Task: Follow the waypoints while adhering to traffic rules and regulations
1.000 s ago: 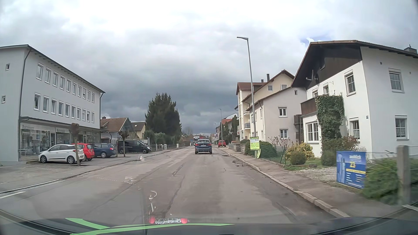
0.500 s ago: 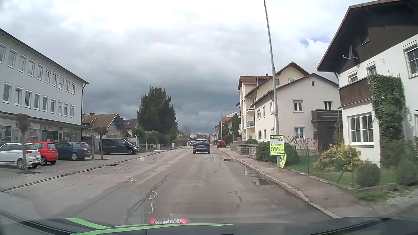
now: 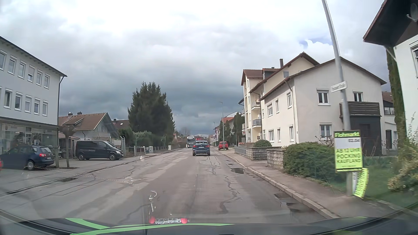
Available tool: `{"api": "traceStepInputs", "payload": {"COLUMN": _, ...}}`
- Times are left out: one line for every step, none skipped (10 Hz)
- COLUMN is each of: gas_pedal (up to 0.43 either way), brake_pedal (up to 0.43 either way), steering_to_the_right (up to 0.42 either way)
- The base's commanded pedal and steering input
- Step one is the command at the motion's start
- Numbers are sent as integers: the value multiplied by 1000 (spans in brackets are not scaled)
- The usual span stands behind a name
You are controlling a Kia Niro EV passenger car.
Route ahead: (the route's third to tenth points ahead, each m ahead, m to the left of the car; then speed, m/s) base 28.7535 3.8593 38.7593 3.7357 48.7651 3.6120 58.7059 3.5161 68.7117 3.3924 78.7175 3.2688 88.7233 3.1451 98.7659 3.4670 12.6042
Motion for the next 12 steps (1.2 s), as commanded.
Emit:
{"api": "traceStepInputs", "payload": {"gas_pedal": 157, "brake_pedal": 0, "steering_to_the_right": 0}}
{"api": "traceStepInputs", "payload": {"gas_pedal": 157, "brake_pedal": 0, "steering_to_the_right": -1}}
{"api": "traceStepInputs", "payload": {"gas_pedal": 150, "brake_pedal": 0, "steering_to_the_right": -1}}
{"api": "traceStepInputs", "payload": {"gas_pedal": 150, "brake_pedal": 0, "steering_to_the_right": -1}}
{"api": "traceStepInputs", "payload": {"gas_pedal": 150, "brake_pedal": 0, "steering_to_the_right": -1}}
{"api": "traceStepInputs", "payload": {"gas_pedal": 150, "brake_pedal": 0, "steering_to_the_right": -2}}
{"api": "traceStepInputs", "payload": {"gas_pedal": 150, "brake_pedal": 0, "steering_to_the_right": -3}}
{"api": "traceStepInputs", "payload": {"gas_pedal": 150, "brake_pedal": 0, "steering_to_the_right": -3}}
{"api": "traceStepInputs", "payload": {"gas_pedal": 150, "brake_pedal": 0, "steering_to_the_right": -4}}
{"api": "traceStepInputs", "payload": {"gas_pedal": 150, "brake_pedal": 0, "steering_to_the_right": -4}}
{"api": "traceStepInputs", "payload": {"gas_pedal": 150, "brake_pedal": 0, "steering_to_the_right": -4}}
{"api": "traceStepInputs", "payload": {"gas_pedal": 150, "brake_pedal": 0, "steering_to_the_right": -4}}
